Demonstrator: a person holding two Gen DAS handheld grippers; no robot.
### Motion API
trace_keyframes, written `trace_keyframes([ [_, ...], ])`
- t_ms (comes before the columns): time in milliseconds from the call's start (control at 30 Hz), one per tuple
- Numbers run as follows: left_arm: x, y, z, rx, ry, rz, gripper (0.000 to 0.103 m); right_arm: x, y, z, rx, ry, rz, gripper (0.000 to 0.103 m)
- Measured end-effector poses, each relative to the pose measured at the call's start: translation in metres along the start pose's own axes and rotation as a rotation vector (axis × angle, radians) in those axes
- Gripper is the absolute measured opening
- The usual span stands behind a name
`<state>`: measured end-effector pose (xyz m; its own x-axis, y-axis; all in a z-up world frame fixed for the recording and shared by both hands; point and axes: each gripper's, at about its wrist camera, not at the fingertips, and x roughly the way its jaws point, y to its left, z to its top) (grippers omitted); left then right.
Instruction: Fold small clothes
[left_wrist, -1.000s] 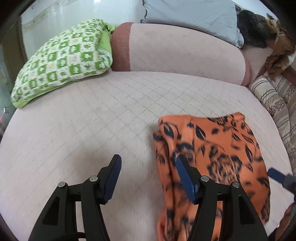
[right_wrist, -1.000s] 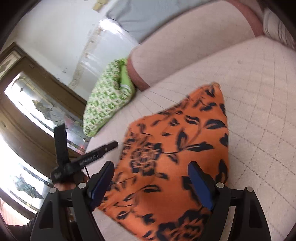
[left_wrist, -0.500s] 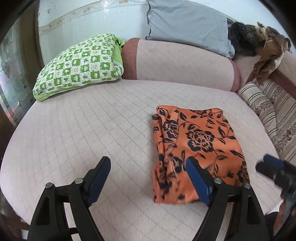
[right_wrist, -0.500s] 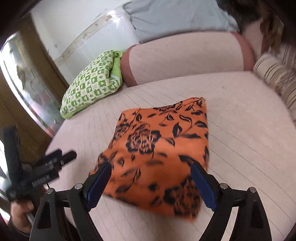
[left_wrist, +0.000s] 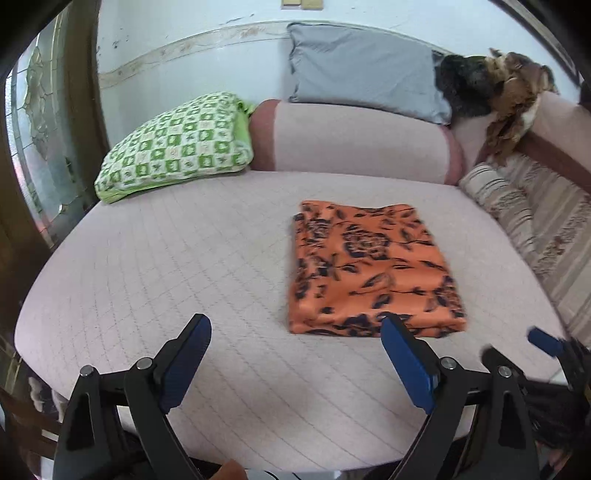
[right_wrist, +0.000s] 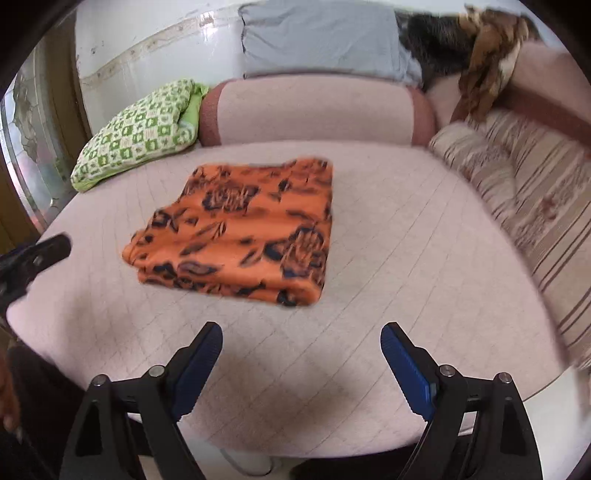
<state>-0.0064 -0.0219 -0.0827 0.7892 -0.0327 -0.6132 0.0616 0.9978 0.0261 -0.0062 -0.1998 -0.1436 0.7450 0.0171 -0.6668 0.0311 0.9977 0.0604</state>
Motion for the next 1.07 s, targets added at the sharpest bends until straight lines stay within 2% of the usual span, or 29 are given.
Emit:
trace_keyframes([
  [167,-0.008,-0.010,-0.001,0.015,-0.006,0.017,0.098,-0.011,0.000,0.015,0.005,-0.050,-0.076,0.098],
  [433,0.001,-0.013,0.002,0.025,0.013,0.074,0.098,-0.007,0.000,0.023,0.002,-0.050,-0.098,0.099],
  [633,0.010,-0.014,0.004,0.021,0.043,0.043,0.098,-0.007,0.005,0.027,-0.020,-0.054,-0.089,0.099],
  [1067,0.013,-0.024,0.011,0.036,0.020,0.020,0.098,-0.006,0.010,0.037,-0.030,-0.071,-0.085,0.099],
])
